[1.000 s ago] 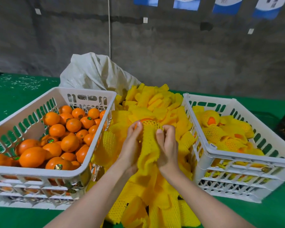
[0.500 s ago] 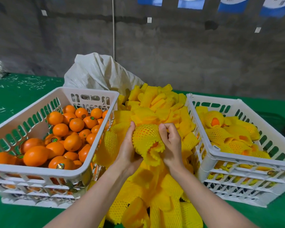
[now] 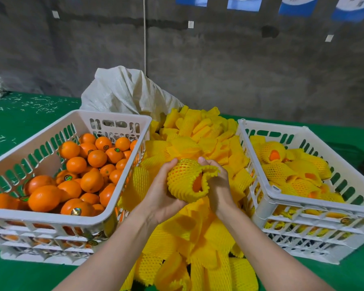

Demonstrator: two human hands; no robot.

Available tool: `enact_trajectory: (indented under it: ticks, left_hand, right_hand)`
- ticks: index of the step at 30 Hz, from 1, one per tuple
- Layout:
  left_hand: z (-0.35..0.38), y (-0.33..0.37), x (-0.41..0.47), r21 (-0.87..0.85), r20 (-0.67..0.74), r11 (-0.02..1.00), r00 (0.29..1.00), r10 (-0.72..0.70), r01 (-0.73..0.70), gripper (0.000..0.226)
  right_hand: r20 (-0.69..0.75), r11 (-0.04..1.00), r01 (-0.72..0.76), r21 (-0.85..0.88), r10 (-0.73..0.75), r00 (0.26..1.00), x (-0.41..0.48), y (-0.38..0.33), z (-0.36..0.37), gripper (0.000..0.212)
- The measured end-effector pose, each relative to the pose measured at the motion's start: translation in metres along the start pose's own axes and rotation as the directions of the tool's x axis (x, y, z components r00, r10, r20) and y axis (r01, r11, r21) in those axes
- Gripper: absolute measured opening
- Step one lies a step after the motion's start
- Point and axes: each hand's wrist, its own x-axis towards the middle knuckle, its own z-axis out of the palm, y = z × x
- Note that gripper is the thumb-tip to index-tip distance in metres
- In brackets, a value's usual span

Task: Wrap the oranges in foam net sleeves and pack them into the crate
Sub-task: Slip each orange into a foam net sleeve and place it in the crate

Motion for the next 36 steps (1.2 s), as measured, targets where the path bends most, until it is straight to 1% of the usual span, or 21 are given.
enact_trajectory:
  ticks: [2, 4, 6, 7, 8, 10, 11, 12, 14, 16, 18, 19, 20, 21, 22, 23, 25, 28, 31, 33, 36]
  left_hand:
    - [0.002, -0.001, 0.004, 0.074, -0.087, 0.995, 0.993, 0.080, -0.073, 0.045]
    - [0.003, -0.002, 0.008, 0.131, -0.151, 0.983, 0.977, 0.149, -0.129, 0.038]
    - [0.002, -0.001, 0.009, 0.138, -0.206, 0.979, 0.962, 0.177, -0.151, 0.036]
    - [0.001, 0.000, 0.009, 0.154, -0.224, 0.974, 0.954, 0.197, -0.165, 0.035]
    - [0.000, 0.001, 0.010, 0.190, -0.234, 0.964, 0.945, 0.227, -0.185, 0.033]
    - [0.000, 0.002, 0.011, 0.300, -0.261, 0.930, 0.919, 0.294, -0.213, 0.025]
    - [0.001, 0.001, 0.011, 0.370, -0.276, 0.902, 0.900, 0.336, -0.223, 0.021]
    - [0.002, 0.000, 0.012, 0.441, -0.286, 0.865, 0.877, 0.387, -0.238, 0.019]
    - [0.001, -0.001, 0.012, 0.570, -0.277, 0.764, 0.804, 0.527, -0.304, 0.037]
    - [-0.003, -0.003, 0.011, 0.714, -0.167, 0.580, 0.709, 0.685, -0.392, 0.052]
    - [-0.005, -0.002, 0.008, 0.816, -0.049, 0.395, 0.631, 0.774, -0.422, 0.054]
    - [-0.006, -0.002, 0.009, 0.842, -0.021, 0.334, 0.592, 0.806, -0.425, 0.054]
    - [-0.005, -0.002, 0.009, 0.852, -0.012, 0.299, 0.554, 0.832, -0.430, 0.055]
    - [-0.004, -0.003, 0.011, 0.846, -0.027, 0.300, 0.526, 0.850, -0.441, 0.055]
    - [-0.003, -0.004, 0.012, 0.812, -0.069, 0.353, 0.525, 0.848, -0.465, 0.054]
    - [-0.003, -0.006, 0.014, 0.754, -0.120, 0.435, 0.549, 0.827, -0.492, 0.050]
    - [-0.005, -0.009, 0.015, 0.642, -0.191, 0.578, 0.625, 0.756, -0.503, 0.040]
    - [-0.012, -0.008, 0.015, 0.564, -0.194, 0.678, 0.722, 0.664, -0.472, 0.037]
    - [-0.016, -0.003, 0.016, 0.586, -0.128, 0.659, 0.749, 0.650, -0.472, 0.043]
    - [-0.017, -0.003, 0.017, 0.653, -0.053, 0.583, 0.738, 0.673, -0.484, 0.047]
    - [-0.016, -0.006, 0.017, 0.749, 0.018, 0.454, 0.700, 0.714, -0.483, 0.041]
  right_hand:
    - [-0.001, 0.998, -0.021, -0.056, 0.021, 1.000, -0.001, 0.008, -0.004, 0.038]
    - [-0.025, 0.990, 0.027, -0.136, -0.031, 0.999, -0.002, 0.013, -0.003, 0.039]
    - [-0.072, 0.984, 0.072, -0.163, -0.085, 0.994, -0.003, 0.012, 0.002, 0.037]
    - [-0.085, 0.991, 0.040, -0.127, -0.051, 0.995, -0.003, 0.008, 0.005, 0.043]
    - [-0.081, 0.997, -0.043, -0.065, 0.037, 0.996, -0.002, 0.006, 0.008, 0.048]
    - [-0.014, 0.965, -0.250, 0.085, 0.252, 0.968, 0.000, 0.003, 0.009, 0.067]
    - [0.028, 0.945, -0.301, 0.128, 0.300, 0.953, -0.002, 0.002, 0.010, 0.073]
    - [0.061, 0.933, -0.325, 0.154, 0.319, 0.946, -0.004, 0.001, 0.010, 0.075]
    - [0.095, 0.922, -0.341, 0.181, 0.329, 0.940, -0.005, 0.002, 0.011, 0.069]
    - [0.099, 0.922, -0.342, 0.181, 0.329, 0.939, -0.006, 0.002, 0.014, 0.063]
    - [0.089, 0.926, -0.348, 0.144, 0.338, 0.937, -0.004, 0.008, 0.013, 0.069]
    - [0.088, 0.928, -0.349, 0.133, 0.340, 0.936, -0.005, 0.009, 0.013, 0.070]
    - [0.092, 0.921, -0.360, 0.145, 0.350, 0.932, -0.005, 0.010, 0.014, 0.070]
    - [0.102, 0.906, -0.382, 0.184, 0.369, 0.924, -0.006, 0.010, 0.014, 0.067]
    - [0.125, 0.879, -0.405, 0.253, 0.385, 0.914, -0.006, 0.009, 0.014, 0.062]
    - [0.147, 0.845, -0.422, 0.328, 0.395, 0.907, -0.006, 0.007, 0.014, 0.057]
    - [0.162, 0.792, -0.435, 0.428, 0.406, 0.899, -0.004, 0.006, 0.011, 0.048]
    - [0.188, 0.773, -0.479, 0.416, 0.442, 0.877, -0.003, 0.007, 0.007, 0.038]
    - [0.245, 0.731, -0.530, 0.430, 0.471, 0.848, -0.004, 0.007, 0.005, 0.033]
    - [0.261, 0.716, -0.534, 0.450, 0.467, 0.845, -0.004, 0.007, 0.005, 0.033]
    - [0.279, 0.709, -0.516, 0.481, 0.435, 0.857, -0.006, 0.006, 0.007, 0.034]
